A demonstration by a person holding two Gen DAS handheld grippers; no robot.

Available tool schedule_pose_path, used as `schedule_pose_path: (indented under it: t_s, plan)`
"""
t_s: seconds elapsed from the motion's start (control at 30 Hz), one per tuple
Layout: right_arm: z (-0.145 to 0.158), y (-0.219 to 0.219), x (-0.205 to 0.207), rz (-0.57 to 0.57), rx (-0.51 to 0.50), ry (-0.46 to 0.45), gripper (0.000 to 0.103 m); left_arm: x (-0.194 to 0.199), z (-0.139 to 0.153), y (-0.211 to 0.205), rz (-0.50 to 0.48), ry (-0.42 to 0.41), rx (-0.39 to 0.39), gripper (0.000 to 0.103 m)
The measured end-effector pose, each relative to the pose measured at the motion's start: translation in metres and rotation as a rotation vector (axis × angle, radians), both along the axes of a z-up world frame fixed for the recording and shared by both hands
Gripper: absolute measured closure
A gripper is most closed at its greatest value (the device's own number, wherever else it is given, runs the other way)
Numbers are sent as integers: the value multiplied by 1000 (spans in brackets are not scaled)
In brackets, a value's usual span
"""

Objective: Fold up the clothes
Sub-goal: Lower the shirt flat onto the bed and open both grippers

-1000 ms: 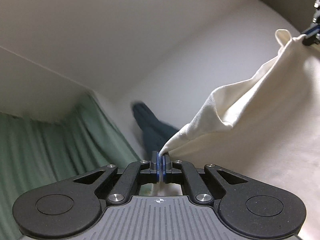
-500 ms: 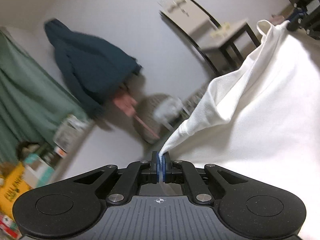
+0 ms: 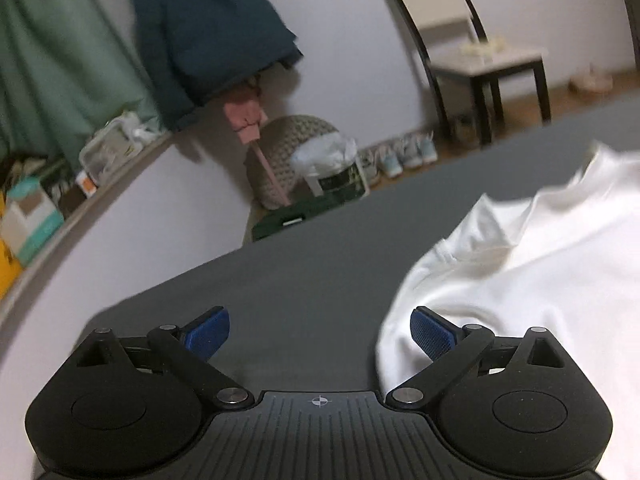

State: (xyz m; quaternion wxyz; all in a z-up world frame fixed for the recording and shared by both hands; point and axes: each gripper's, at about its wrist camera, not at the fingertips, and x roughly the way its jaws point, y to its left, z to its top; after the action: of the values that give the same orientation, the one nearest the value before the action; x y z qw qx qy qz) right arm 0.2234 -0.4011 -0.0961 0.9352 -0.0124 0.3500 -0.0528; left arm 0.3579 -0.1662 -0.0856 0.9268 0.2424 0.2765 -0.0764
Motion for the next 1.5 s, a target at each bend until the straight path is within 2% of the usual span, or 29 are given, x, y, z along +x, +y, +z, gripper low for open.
schedule_pose_path:
  t_s: [0.07,0.17,0.27,0.33,0.4,0.47,0.57,0.63,0.73,0.8,0.87,0.9,0.93,0.97,1.03,1.17,1.23,1.33,1.37,1.4,1.43,1.47,1.5]
  plan:
    - [8,-11,-38,4,64,-12,60,-24,11,19,-28,13,-56,5]
    - [12,-17,-89,4,107,2,60,-70,14,39,-75,3,-93,5]
    - [17,-1,-157,25,96,17,60,-116,30,54,-88,4,-127,5]
    - [15,16,-199,26,41,18,60,-149,42,59,-91,43,-181,5]
    - [10,32,-227,29,-1,0,60,-192,51,56,-46,92,-266,5]
    - [5,36,-244,16,-10,-12,60,-230,55,56,-2,151,-366,5]
    - [-9,36,-249,-42,7,23,61,-278,54,53,61,157,-460,5]
    - [-17,32,-248,-68,53,60,62,-302,51,52,98,158,-509,5]
    - [-19,25,-251,-81,154,75,62,-318,37,52,157,171,-532,5]
    - [-15,27,-254,-91,177,58,61,-321,26,50,163,185,-530,5]
    - [-16,34,-254,-72,152,67,60,-321,14,45,157,197,-525,5]
    - [-19,41,-254,-67,103,85,60,-318,12,42,153,200,-523,5]
    - [-22,45,-254,-56,50,109,66,-315,10,38,144,200,-519,5]
    - [-24,47,-254,-55,12,116,86,-311,8,33,134,199,-514,5]
    - [-23,42,-255,-85,-13,111,99,-306,6,25,110,202,-500,5]
    - [-1,7,-254,-192,-5,35,102,-303,9,14,56,197,-481,5]
    - [15,-17,-245,-246,-10,12,102,-304,10,13,38,210,-475,5]
    - [32,-66,-222,-329,27,36,102,-304,9,11,19,230,-470,5]
    - [36,-81,-214,-341,58,54,102,-303,7,10,14,235,-467,5]
    - [38,-92,-210,-297,166,77,102,-302,6,9,8,240,-463,5]
    - [40,-100,-207,-251,269,98,97,-301,5,8,2,244,-459,5]
    - [40,-97,-209,-196,337,110,86,-299,4,8,2,246,-455,5]
    - [40,-83,-215,-134,326,109,77,-297,3,8,3,247,-456,5]
